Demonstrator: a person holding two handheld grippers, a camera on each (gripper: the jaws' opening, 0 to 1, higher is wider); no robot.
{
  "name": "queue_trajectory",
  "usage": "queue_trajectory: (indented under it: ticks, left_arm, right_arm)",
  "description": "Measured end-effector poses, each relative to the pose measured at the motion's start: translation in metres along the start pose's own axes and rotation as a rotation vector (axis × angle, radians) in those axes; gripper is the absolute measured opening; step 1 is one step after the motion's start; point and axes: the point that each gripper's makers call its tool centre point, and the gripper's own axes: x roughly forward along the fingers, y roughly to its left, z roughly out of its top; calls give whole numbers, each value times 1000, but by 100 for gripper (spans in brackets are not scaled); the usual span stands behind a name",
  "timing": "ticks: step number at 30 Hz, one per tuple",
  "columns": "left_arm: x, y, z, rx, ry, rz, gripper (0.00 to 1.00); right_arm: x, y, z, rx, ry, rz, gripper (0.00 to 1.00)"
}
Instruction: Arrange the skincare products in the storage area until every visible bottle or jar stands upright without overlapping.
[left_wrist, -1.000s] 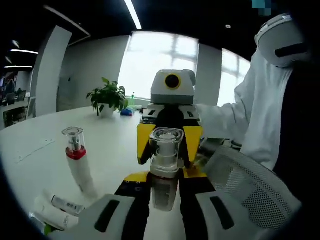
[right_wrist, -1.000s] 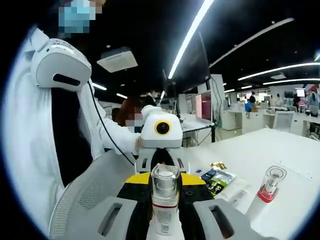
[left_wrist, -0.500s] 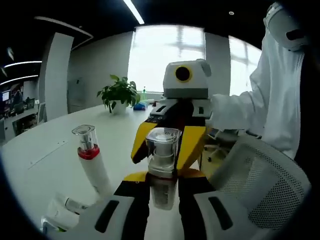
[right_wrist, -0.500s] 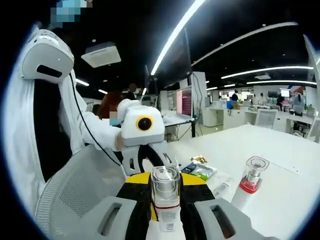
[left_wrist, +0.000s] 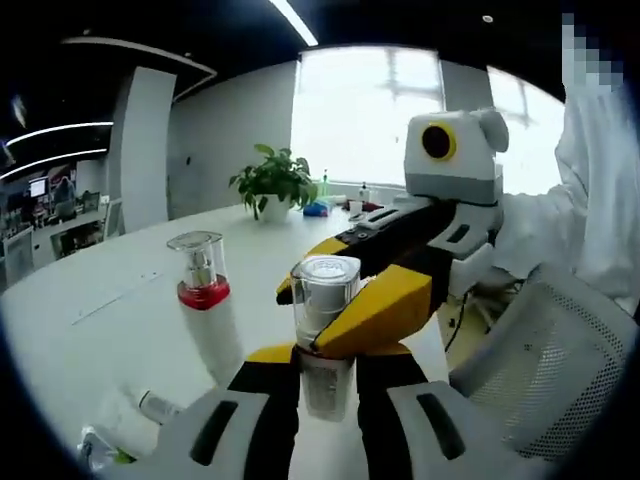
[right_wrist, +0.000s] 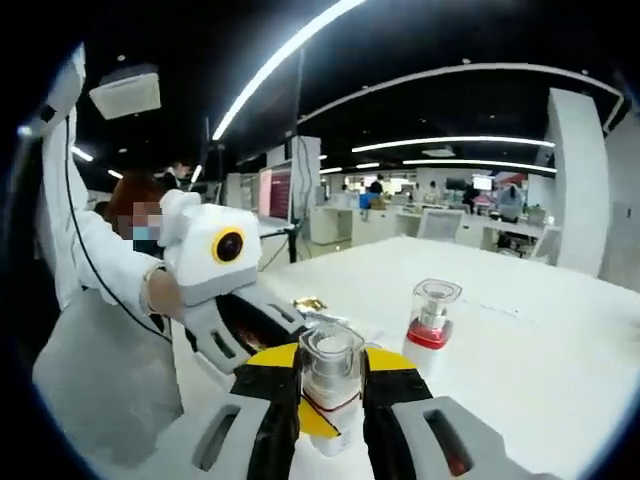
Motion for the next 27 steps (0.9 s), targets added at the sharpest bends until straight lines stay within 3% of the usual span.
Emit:
queue_trajectory:
  ticks: [3,5,8,10,17,27]
  left_arm:
    - [3,0,-1,2,1,-5,18]
    - [6,1,-5,10,6,-10,19]
    - [11,2,-13,13,29,-16,19]
    - [12,2,-16,-17,38,-17,19]
    - [16,8,-26,42,69,5,20]
    - [22,19,-40,41,97,31,21]
  right_arm:
    - [-1,-7,-5,60,6,-46,14]
    - [-1,-7,-8,51,7,-53,14]
    - [1,-9,-19,-15,73,-59,13]
    - [3,-8,-21,-18,70,-62,13]
    - [10,-16,-32,-30,65,-60,12]
    - [17,-22,-42,-31,76,-76,12]
